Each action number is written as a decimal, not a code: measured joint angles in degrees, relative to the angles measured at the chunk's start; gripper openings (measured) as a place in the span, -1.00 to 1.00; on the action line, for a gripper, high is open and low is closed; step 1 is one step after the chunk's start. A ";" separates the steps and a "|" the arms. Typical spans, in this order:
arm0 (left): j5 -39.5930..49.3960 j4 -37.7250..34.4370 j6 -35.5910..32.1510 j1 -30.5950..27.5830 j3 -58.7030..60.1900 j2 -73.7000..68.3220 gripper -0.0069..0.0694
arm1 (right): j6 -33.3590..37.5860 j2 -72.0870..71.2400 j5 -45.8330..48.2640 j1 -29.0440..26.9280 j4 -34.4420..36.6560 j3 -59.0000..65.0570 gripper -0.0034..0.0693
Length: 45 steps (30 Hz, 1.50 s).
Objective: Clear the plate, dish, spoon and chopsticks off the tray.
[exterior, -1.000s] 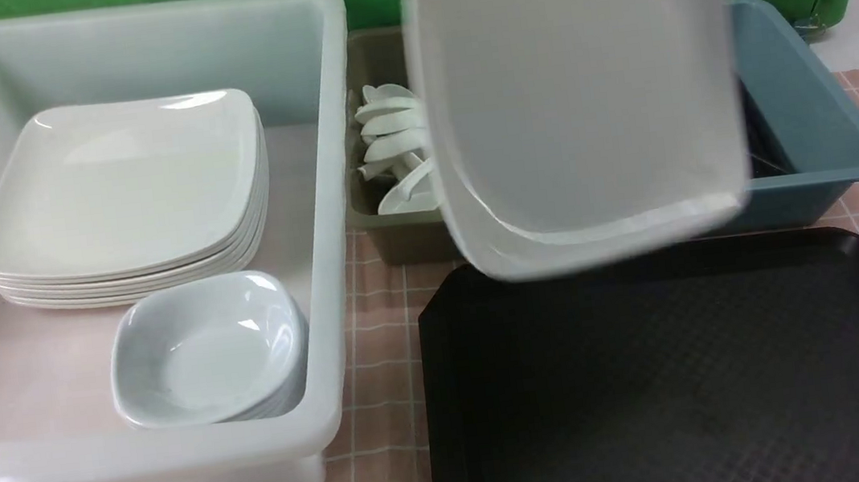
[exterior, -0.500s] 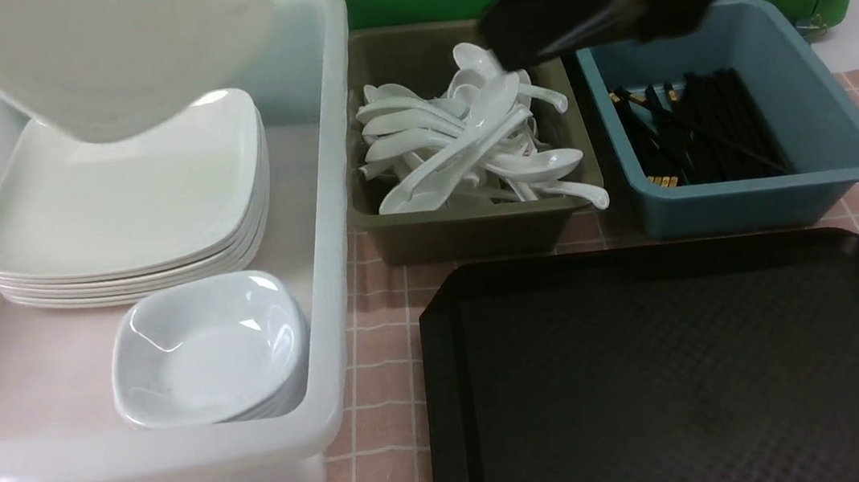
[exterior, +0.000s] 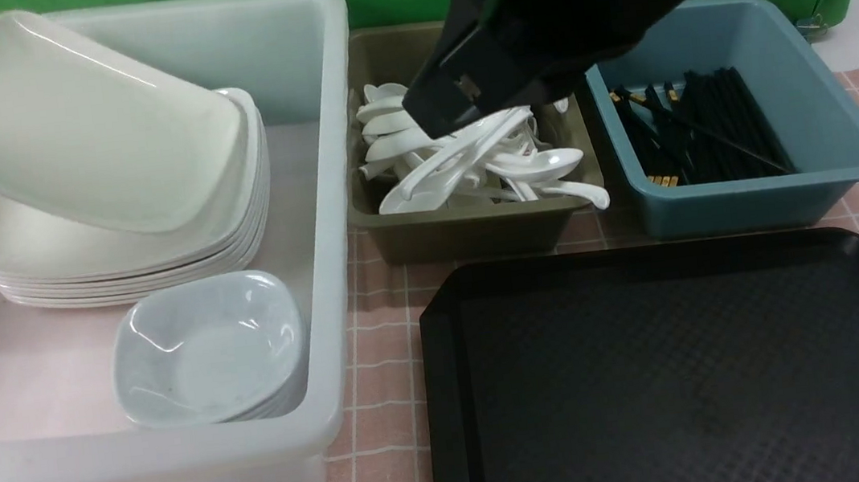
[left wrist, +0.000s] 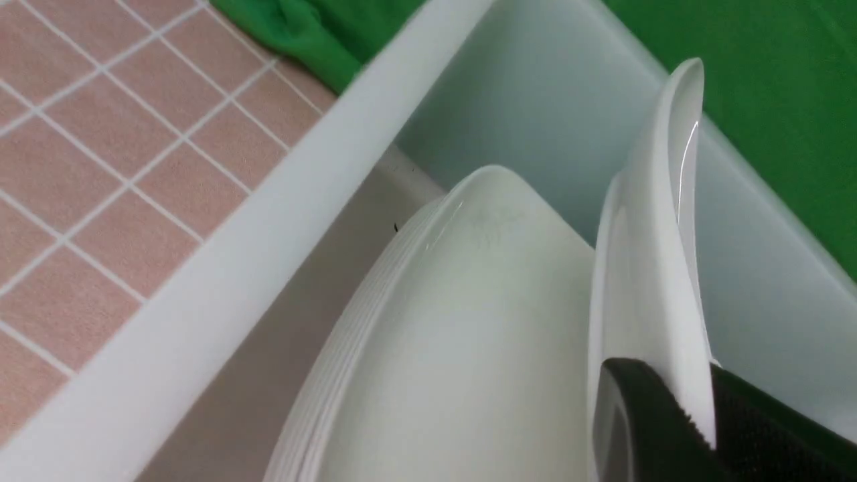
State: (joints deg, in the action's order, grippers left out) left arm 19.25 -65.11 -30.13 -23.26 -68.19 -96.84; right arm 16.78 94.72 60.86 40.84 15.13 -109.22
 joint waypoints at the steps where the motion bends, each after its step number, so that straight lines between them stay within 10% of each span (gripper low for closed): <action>1: 0.00 -0.47 0.00 0.01 0.00 -0.60 -0.77 | -0.16 0.00 -0.27 0.00 0.00 0.00 -0.82; 13: 0.53 8.37 0.30 0.01 0.47 -2.59 -0.52 | -4.37 0.00 -6.08 0.00 0.00 0.00 -0.82; 20: 3.77 17.40 1.06 -0.11 0.47 -2.49 0.36 | -4.48 0.00 -5.31 0.00 0.00 0.00 -0.82; 26: 6.53 19.89 3.56 -1.68 0.47 1.43 0.66 | -4.48 0.00 -1.35 0.00 -0.45 -1.05 -0.82; 32: 12.85 21.81 3.70 -1.74 -1.24 6.73 0.43 | -5.56 -0.12 3.89 0.00 -6.44 -5.57 -0.82; 35: 19.33 21.01 2.33 0.90 -4.80 12.50 -0.19 | -9.60 -1.92 4.00 0.00 -17.22 -8.46 -0.82; 38: 21.67 20.83 -0.57 8.21 -7.30 20.18 -0.69 | -13.79 -7.33 4.05 -0.06 -26.60 -8.79 -0.82; 45: 24.87 27.48 -1.48 31.63 -6.52 40.47 -0.84 | -20.44 -27.03 2.21 -0.06 -38.26 0.76 -0.82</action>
State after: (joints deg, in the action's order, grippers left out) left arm 44.12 -37.63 -31.61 8.37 -74.72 -56.37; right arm -3.65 67.69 63.08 40.78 -23.13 -108.47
